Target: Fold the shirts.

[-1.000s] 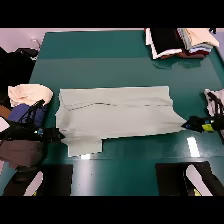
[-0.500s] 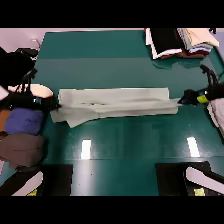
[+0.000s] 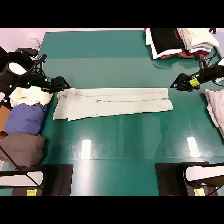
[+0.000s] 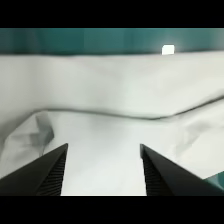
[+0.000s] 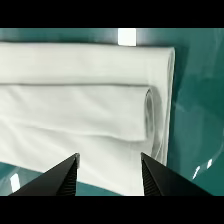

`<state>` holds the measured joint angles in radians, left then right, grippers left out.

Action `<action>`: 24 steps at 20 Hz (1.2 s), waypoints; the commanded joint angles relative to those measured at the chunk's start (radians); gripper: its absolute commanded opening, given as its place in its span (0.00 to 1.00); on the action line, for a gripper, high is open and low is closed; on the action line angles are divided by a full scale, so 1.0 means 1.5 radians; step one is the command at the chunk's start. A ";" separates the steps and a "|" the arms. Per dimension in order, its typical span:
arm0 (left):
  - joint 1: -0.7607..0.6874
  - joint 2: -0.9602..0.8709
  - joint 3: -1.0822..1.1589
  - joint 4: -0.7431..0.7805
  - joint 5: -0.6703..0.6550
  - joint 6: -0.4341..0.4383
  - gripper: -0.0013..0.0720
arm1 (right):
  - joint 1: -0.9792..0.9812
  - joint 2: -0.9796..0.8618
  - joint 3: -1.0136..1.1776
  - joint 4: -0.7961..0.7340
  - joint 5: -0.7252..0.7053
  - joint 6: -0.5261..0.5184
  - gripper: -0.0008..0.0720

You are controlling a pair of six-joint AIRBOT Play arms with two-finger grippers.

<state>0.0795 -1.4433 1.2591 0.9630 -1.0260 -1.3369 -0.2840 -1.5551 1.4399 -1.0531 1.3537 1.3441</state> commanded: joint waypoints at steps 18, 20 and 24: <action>-0.267 -0.075 0.052 -0.023 0.101 -0.069 0.05 | 0.000 -0.120 -0.108 0.184 -0.011 -0.172 0.04; -0.294 -0.110 0.080 -0.024 0.107 -0.069 0.05 | 0.000 -0.080 -0.061 0.184 0.014 -0.171 0.04; -0.347 -0.201 0.165 -0.024 0.105 -0.071 0.05 | 0.037 0.015 0.052 0.184 0.034 -0.126 0.04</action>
<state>-0.3866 -1.6665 1.4368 0.9287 -0.8845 -1.4353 -0.2653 -1.6154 1.4170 -0.7826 1.3804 1.1164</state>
